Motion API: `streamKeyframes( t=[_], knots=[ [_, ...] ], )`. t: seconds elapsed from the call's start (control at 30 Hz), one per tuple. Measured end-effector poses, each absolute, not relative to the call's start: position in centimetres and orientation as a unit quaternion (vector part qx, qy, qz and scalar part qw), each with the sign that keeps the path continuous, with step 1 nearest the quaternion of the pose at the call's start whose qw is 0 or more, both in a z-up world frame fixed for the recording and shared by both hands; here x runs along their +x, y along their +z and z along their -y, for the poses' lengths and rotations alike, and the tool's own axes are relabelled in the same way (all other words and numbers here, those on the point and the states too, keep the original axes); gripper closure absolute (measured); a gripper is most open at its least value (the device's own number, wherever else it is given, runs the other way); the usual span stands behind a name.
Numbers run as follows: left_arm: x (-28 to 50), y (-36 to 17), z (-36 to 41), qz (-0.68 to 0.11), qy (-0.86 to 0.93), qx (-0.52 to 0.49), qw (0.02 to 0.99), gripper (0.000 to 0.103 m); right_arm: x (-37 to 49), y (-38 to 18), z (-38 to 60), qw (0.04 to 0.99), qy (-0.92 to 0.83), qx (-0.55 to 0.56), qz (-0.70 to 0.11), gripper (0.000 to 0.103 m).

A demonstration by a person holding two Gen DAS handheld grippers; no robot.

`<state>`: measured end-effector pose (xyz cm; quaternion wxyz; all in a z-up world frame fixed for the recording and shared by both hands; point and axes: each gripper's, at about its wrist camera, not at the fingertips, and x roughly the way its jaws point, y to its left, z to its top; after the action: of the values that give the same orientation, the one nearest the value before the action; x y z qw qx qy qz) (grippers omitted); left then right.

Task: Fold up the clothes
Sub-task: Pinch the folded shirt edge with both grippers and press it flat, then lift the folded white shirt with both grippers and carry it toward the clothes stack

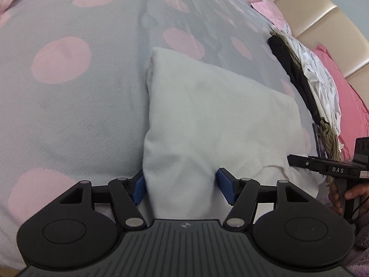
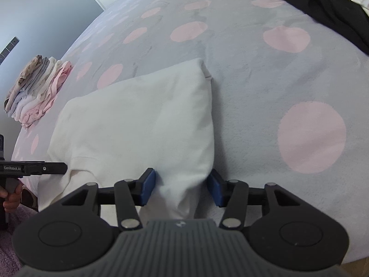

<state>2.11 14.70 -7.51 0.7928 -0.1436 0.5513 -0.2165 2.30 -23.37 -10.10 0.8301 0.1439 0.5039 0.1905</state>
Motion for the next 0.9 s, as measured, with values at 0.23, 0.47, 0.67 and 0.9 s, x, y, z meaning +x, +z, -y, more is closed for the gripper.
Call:
streamKeyframes(
  t=[0.23, 0.47, 0.67, 0.9],
  knots=[
    [2.0, -7.7, -14.2, -0.538, -0.244, -0.147, 0.794, 0.063, 2.5, -10.4, 23.4, 0.825, 0.205, 0.171, -0.498, 0.063],
    [1.2, -6.7, -14.2, -0.513, -0.247, -0.148, 0.809, 0.077, 1.9, -9.6, 24.0, 0.832, 0.21, 0.187, -0.479, 0.079],
    [0.9, -5.4, -14.0, -0.492, -0.254, -0.147, 0.82, 0.08, 1.5, -8.4, 24.0, 0.836, 0.22, 0.2, -0.461, 0.081],
    [0.8, -3.7, -14.0, -0.465, -0.263, -0.156, 0.831, 0.082, 1.6, -7.2, 24.0, 0.837, 0.23, 0.218, -0.446, 0.082]
  ],
)
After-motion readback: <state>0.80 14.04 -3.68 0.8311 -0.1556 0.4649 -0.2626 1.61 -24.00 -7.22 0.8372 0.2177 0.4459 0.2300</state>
